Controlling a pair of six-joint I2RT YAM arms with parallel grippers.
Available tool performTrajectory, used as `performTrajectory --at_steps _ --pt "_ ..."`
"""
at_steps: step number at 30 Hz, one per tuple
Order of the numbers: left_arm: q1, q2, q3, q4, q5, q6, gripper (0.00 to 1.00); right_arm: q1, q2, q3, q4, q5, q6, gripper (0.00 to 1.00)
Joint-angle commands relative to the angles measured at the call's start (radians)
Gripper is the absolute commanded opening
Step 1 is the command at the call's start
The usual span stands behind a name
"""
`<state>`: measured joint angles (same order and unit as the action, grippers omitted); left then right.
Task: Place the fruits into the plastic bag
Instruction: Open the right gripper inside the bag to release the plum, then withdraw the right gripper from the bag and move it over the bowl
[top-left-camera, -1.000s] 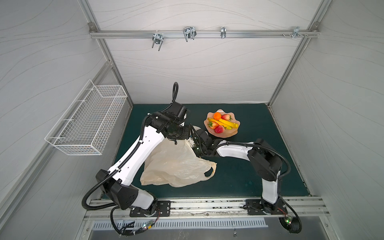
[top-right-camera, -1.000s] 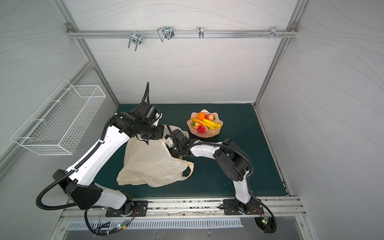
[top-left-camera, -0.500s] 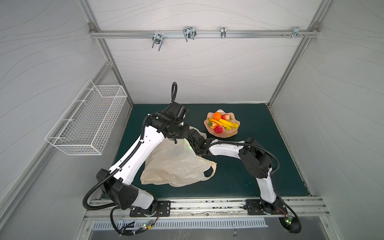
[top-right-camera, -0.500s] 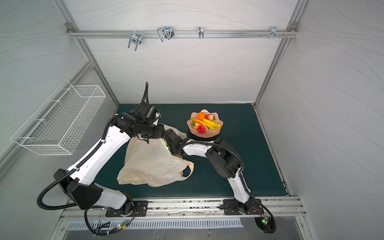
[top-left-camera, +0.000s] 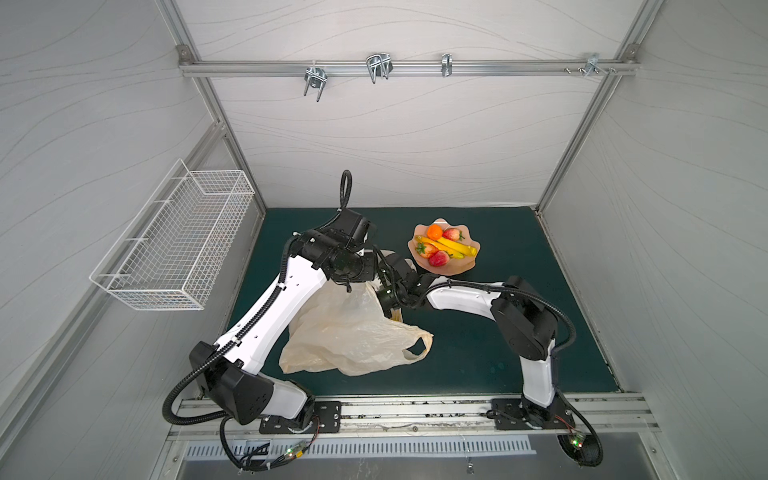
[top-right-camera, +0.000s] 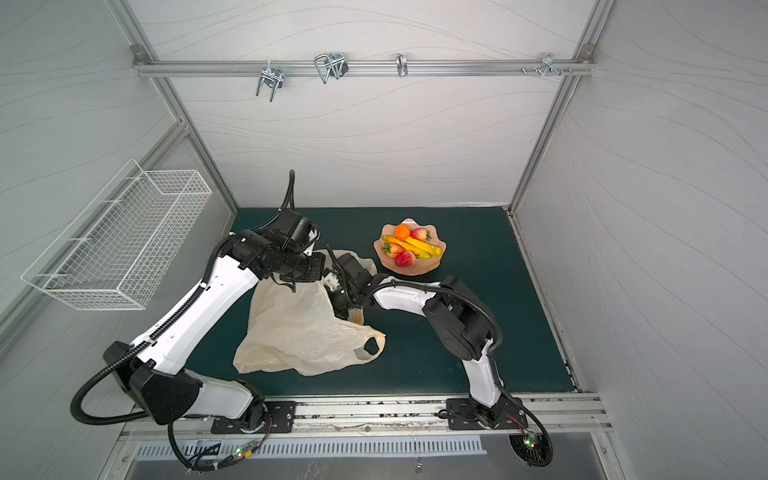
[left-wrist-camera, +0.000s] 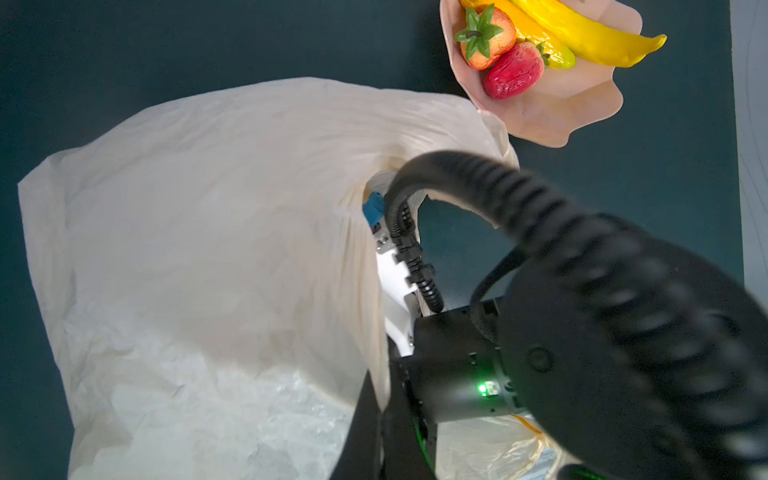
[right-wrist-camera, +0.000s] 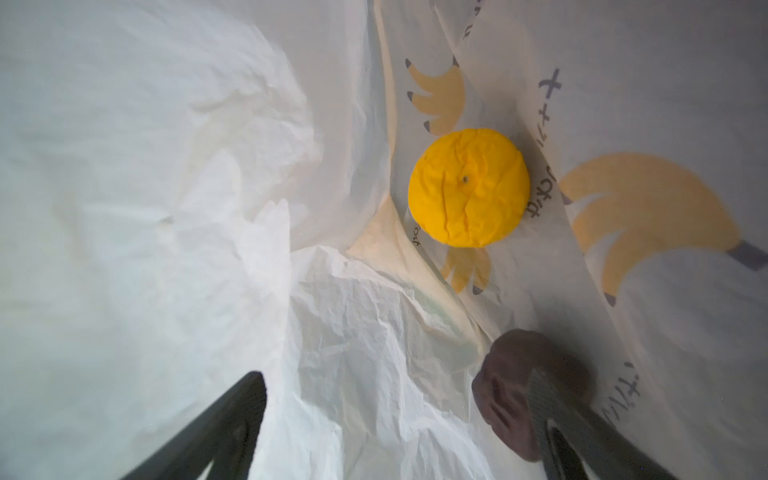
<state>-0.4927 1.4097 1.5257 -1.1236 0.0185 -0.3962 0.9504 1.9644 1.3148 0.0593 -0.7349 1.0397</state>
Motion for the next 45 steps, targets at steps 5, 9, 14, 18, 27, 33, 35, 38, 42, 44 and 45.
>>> performTrajectory --at_steps 5,9,14,18,27,33,35,38,42,44,45 --pt "0.013 -0.036 -0.012 0.018 -0.014 -0.001 0.00 -0.038 -0.087 -0.040 0.005 -0.009 -0.009 0.99" --pt "0.018 -0.044 -0.022 0.022 -0.015 0.002 0.00 -0.057 -0.117 -0.058 -0.019 -0.008 -0.017 0.99" --pt "0.024 -0.051 -0.033 0.025 -0.014 0.008 0.00 -0.080 -0.162 -0.075 -0.070 -0.003 -0.040 0.99" --pt "0.029 -0.057 -0.037 0.028 -0.013 0.013 0.00 -0.102 -0.195 -0.080 -0.136 0.003 -0.067 0.99" --pt "0.043 -0.061 -0.049 0.043 -0.004 0.012 0.00 -0.149 -0.282 -0.111 -0.239 -0.003 -0.113 0.99" --pt "0.049 -0.064 -0.059 0.051 0.000 0.014 0.00 -0.190 -0.360 -0.139 -0.299 -0.004 -0.137 0.99" --pt "0.053 -0.063 -0.060 0.055 0.003 0.015 0.00 -0.209 -0.388 -0.151 -0.318 -0.010 -0.144 0.99" --pt "0.059 -0.061 -0.061 0.059 0.007 0.018 0.00 -0.231 -0.423 -0.163 -0.352 -0.022 -0.159 0.99" --pt "0.065 -0.060 -0.059 0.063 0.012 0.022 0.00 -0.277 -0.480 -0.192 -0.378 -0.018 -0.167 0.99" --pt "0.066 -0.060 -0.058 0.064 0.017 0.025 0.00 -0.305 -0.503 -0.203 -0.400 -0.011 -0.172 0.99" --pt "0.068 -0.060 -0.058 0.064 0.018 0.025 0.00 -0.316 -0.510 -0.203 -0.416 -0.006 -0.181 0.99"
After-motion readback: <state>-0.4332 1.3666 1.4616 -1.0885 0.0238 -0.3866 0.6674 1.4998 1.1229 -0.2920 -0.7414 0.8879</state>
